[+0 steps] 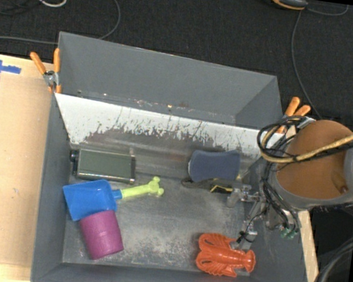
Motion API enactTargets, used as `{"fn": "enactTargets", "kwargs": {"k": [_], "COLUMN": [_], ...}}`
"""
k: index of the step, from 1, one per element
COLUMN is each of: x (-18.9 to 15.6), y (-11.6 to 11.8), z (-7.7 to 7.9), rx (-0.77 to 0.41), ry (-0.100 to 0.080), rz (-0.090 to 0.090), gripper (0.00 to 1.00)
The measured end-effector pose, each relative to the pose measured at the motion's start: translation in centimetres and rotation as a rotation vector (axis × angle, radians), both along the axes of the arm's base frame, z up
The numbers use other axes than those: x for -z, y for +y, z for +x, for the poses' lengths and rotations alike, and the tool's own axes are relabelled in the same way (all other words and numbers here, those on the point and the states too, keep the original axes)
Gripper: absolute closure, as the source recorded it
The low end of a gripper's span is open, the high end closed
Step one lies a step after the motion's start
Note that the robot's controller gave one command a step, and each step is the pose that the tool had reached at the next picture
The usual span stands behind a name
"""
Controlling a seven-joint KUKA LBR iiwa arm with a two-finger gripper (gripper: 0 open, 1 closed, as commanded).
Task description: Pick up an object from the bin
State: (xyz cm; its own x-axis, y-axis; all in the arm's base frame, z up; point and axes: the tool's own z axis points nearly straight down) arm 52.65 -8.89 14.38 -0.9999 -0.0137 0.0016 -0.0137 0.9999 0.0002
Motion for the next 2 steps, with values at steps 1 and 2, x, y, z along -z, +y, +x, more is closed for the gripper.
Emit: {"fn": "enactTargets", "kwargs": {"k": [1,2], "x": [0.0,5.3], "y": [0.0,0.1], "z": [0.0,-1.5], "rx": [0.0,-0.028], "ry": [0.0,0.005], "rz": [0.0,0.001], "gripper": [0.0,0.0]}}
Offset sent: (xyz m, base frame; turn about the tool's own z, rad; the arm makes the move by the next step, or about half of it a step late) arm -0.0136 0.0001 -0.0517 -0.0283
